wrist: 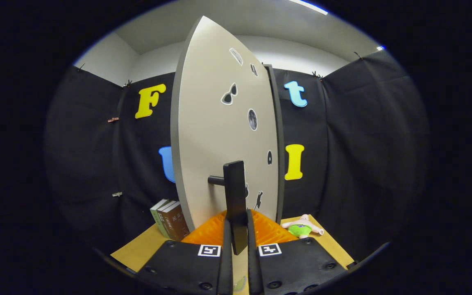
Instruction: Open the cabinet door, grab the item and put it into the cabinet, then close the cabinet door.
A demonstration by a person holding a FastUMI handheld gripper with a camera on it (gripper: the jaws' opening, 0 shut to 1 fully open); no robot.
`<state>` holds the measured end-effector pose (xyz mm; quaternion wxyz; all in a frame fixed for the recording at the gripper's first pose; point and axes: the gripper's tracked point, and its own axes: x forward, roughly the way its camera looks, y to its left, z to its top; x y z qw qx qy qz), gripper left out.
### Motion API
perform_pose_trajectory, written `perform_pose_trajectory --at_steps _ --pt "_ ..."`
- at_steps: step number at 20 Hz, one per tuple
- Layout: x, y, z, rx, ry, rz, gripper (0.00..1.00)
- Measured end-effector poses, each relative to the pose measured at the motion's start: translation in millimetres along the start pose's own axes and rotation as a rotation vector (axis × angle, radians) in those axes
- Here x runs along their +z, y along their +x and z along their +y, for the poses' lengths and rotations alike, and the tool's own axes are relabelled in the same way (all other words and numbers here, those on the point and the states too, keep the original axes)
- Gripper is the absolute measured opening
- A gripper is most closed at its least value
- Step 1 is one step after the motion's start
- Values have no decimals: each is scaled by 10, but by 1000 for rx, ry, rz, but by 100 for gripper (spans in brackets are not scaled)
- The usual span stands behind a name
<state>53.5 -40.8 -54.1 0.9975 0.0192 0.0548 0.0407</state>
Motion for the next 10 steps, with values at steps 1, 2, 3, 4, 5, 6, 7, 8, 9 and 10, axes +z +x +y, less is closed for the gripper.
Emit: perform_pose_trajectory --at_steps 1,2,3,4,5,6,7,8,9,10 --pt "-4 3 -55 -16 -2 2 19" --pt "-14 9 -99 -25 -3 7 18" --pt "-35 -4 -136 -34 -4 17 18" --pt "-55 -8 -166 -37 -4 24 18" --pt "-77 -6 -199 -41 -4 30 18" --pt "-108 -11 -224 -42 2 37 18" --pt "-130 -29 -261 -51 9 38 18" --pt "-124 -73 -301 -62 9 34 18" --pt "-138 -47 -322 -64 9 29 12" --pt "-146 -35 -359 -67 5 23 13"
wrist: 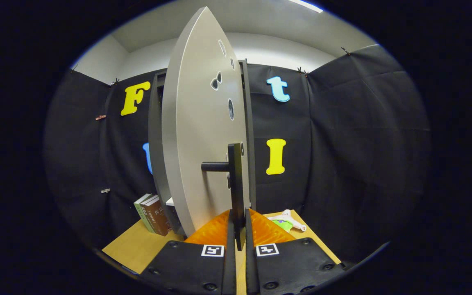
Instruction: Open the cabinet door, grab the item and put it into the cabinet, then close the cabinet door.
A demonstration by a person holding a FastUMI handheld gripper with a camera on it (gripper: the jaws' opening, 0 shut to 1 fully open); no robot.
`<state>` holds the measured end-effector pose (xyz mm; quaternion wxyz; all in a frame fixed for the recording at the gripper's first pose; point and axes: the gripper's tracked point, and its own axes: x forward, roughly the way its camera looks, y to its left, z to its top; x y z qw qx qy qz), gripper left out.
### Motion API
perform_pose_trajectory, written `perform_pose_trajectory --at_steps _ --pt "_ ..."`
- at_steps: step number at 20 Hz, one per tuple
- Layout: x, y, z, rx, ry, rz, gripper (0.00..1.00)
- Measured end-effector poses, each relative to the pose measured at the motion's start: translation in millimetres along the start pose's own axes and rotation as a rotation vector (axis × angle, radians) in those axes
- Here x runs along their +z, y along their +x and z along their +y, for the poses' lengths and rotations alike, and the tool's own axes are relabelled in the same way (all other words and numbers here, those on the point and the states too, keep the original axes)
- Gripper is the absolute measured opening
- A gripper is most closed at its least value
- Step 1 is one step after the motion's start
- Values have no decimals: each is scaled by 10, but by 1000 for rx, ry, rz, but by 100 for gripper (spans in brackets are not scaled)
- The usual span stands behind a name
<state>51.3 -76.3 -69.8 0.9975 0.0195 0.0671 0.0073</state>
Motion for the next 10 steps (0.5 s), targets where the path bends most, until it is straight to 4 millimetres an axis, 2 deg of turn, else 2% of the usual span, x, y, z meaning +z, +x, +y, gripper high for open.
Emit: perform_pose_trajectory --at_steps 3,5,9,10 --pt "28 9 -103 -34 -21 -25 13" --pt "67 -14 -266 -61 -19 -30 9" --pt "136 -94 -637 -101 22 -38 9" --pt "153 -134 -671 -105 28 -48 8"
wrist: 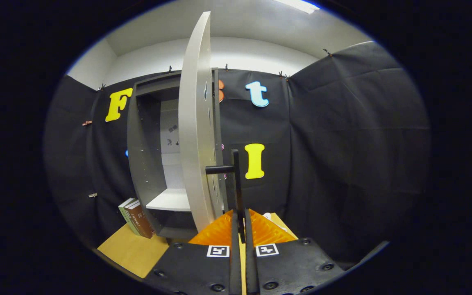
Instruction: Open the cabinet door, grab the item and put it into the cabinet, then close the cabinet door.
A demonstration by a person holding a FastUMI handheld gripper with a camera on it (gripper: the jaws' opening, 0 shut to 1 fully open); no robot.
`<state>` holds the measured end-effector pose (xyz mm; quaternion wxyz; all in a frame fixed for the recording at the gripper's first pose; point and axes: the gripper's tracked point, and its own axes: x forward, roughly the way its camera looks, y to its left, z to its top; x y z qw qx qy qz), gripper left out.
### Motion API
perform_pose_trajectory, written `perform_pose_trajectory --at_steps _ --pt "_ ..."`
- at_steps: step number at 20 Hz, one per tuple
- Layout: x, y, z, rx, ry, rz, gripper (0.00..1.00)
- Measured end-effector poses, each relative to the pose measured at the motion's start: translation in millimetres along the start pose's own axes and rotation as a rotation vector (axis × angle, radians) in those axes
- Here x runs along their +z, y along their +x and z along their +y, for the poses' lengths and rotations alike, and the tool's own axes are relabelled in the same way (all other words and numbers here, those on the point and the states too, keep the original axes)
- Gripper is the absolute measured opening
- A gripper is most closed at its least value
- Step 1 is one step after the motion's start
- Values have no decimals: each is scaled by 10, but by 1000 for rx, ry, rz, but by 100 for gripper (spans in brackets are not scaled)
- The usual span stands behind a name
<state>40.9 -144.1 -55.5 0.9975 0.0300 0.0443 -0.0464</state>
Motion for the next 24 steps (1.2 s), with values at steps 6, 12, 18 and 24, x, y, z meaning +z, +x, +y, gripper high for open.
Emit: perform_pose_trajectory --at_steps 6,12,18,24 --pt "216 -193 -47 -31 -63 -63 15" --pt "890 -600 242 -24 -84 -285 73" --pt "710 -752 1166 168 -12 -208 97" --pt "-197 -608 1890 286 -73 -8 97"
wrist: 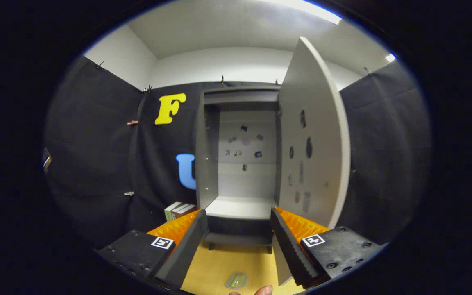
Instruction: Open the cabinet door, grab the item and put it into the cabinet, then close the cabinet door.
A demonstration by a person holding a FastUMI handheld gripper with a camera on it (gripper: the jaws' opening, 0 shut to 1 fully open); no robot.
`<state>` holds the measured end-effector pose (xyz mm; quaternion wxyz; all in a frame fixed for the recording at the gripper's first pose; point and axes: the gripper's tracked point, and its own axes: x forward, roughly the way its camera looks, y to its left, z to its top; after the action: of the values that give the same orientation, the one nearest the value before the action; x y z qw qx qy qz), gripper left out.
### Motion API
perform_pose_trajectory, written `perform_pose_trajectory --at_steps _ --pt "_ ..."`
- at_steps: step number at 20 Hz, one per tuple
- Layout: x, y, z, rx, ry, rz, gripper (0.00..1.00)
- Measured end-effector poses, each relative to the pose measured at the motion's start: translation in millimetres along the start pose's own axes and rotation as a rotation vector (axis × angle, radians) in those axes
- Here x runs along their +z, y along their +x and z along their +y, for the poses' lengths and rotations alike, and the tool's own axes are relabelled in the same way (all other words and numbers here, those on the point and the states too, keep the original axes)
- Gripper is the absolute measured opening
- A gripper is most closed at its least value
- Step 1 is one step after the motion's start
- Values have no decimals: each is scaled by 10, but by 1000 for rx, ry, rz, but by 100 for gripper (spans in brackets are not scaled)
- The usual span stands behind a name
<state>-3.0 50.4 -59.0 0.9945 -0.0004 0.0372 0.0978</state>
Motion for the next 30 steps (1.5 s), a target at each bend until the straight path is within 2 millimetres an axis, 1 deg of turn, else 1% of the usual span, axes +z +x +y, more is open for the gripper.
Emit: perform_pose_trajectory --at_steps 3,5,6,9,16,18,20,22,24,28,30 --pt "-552 206 243 35 3 120 98" --pt "-968 306 310 46 13 204 98" --pt "-1168 325 339 50 23 248 98" --pt "-1736 400 310 30 55 376 98" --pt "-2803 477 32 -42 82 567 99" --pt "-3063 513 -7 -58 94 613 99" --pt "-3312 478 -71 -69 102 659 99" --pt "-3496 485 -112 -81 107 695 99" --pt "-3647 501 -153 -96 117 722 99" --pt "-3882 541 -192 -112 141 764 99" --pt "-3986 528 -207 -121 150 788 99"
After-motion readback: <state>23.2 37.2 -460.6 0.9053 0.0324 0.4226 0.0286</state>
